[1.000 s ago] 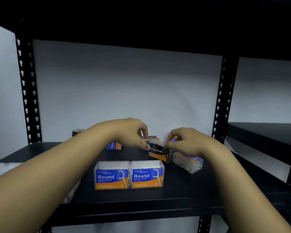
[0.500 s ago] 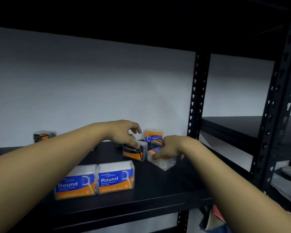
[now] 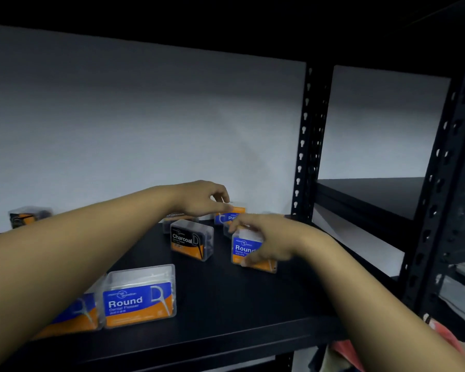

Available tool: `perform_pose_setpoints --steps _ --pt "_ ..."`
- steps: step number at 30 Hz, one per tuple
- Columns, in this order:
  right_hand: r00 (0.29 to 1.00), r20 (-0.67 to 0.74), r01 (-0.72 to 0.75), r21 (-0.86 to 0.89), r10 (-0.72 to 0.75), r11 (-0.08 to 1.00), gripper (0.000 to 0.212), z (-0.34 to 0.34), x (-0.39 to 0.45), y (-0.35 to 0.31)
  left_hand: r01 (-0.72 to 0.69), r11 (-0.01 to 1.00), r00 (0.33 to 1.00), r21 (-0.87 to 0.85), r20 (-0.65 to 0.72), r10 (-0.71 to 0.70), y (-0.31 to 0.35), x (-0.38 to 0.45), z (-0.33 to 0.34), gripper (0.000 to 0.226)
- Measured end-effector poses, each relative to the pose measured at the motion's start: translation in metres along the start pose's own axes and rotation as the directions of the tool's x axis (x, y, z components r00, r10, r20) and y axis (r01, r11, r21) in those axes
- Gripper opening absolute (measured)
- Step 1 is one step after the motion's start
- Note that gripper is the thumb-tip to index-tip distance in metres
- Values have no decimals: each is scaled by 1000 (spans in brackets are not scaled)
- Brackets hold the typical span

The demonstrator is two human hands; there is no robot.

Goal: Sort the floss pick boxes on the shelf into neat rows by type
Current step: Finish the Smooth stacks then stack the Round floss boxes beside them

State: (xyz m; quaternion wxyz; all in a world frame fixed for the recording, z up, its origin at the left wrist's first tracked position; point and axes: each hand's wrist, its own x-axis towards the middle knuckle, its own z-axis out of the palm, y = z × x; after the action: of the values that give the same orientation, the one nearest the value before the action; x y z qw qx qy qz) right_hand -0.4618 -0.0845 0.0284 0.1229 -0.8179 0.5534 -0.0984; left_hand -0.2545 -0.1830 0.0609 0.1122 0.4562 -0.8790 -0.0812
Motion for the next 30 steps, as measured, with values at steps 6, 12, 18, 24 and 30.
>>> perform_pose_setpoints --steps 6,12,18,24,30 --pt "996 -19 88 47 -88 995 42 8 -1 23 -76 971 997 228 -6 79 1 44 11 48" --pt "989 -76 133 108 -125 985 47 18 7 36 -187 821 982 539 129 140 13 81 21 62" --pt "981 -123 171 175 -150 970 49 21 8 42 -230 701 970 675 214 113 15 95 34 66" --pt "979 -150 168 200 -139 965 50 23 6 42 -149 872 987 467 122 104 10 89 21 45" --pt "976 -163 178 207 -146 962 48 23 4 41 -119 984 993 132 0 120 -2 68 4 49"
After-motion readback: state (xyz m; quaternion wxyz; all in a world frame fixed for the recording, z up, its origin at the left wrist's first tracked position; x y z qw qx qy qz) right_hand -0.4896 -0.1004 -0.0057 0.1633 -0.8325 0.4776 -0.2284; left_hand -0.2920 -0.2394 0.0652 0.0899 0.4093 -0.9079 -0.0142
